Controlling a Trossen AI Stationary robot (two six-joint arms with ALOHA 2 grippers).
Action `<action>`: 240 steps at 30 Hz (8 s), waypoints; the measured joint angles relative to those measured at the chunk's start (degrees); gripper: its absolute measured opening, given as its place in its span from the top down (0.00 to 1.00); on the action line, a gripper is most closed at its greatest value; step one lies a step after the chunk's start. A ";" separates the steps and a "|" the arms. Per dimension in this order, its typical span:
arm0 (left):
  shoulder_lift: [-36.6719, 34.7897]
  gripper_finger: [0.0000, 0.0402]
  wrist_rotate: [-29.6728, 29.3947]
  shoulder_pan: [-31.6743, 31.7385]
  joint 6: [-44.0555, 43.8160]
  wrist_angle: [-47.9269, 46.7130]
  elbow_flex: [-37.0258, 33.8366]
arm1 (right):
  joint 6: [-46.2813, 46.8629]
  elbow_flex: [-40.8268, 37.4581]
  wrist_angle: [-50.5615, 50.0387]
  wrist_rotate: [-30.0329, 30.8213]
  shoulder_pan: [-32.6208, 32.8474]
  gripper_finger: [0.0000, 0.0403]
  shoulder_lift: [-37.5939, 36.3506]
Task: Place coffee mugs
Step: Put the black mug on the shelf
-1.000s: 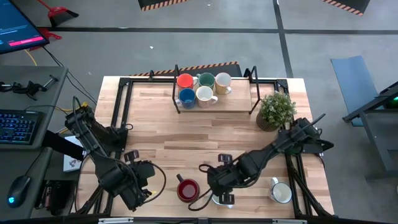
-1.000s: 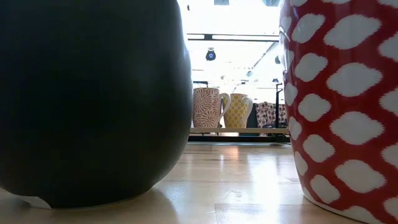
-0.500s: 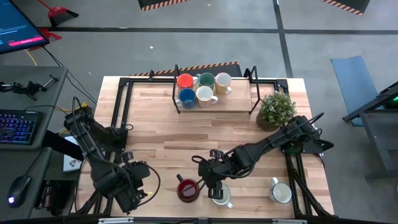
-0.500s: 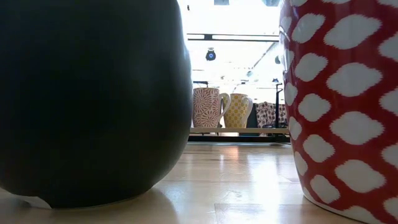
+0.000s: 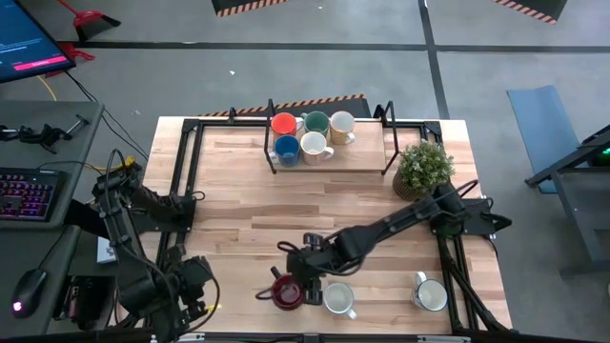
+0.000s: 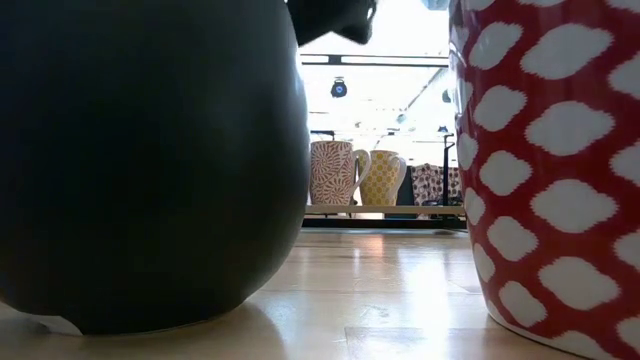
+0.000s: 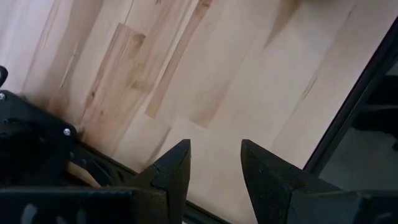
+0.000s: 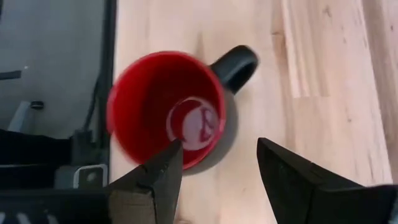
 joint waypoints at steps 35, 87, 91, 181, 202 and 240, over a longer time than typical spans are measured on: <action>0.00 0.67 -1.64 -0.02 -0.42 0.61 0.00 | -4.97 -0.02 9.44 -3.25 -2.22 0.54 6.05; 0.00 0.67 -4.17 -0.02 -0.97 0.66 0.00 | -6.85 5.89 7.49 -8.60 -6.15 1.00 8.60; 0.00 0.67 -4.30 -0.02 -0.97 0.65 0.00 | -10.93 15.48 -7.14 -3.30 -6.91 1.00 8.57; 0.00 0.67 -13.28 15.00 2.68 1.11 -0.17 | -46.93 12.22 -40.72 7.75 -70.63 1.00 -7.57; 0.02 0.67 -12.66 15.02 2.64 1.16 -0.17 | -51.01 12.22 -41.19 3.19 -74.55 1.00 -1.89; 0.02 0.67 -12.27 17.05 2.66 1.09 -0.20 | -50.59 4.59 -35.84 1.10 -76.68 1.00 -0.30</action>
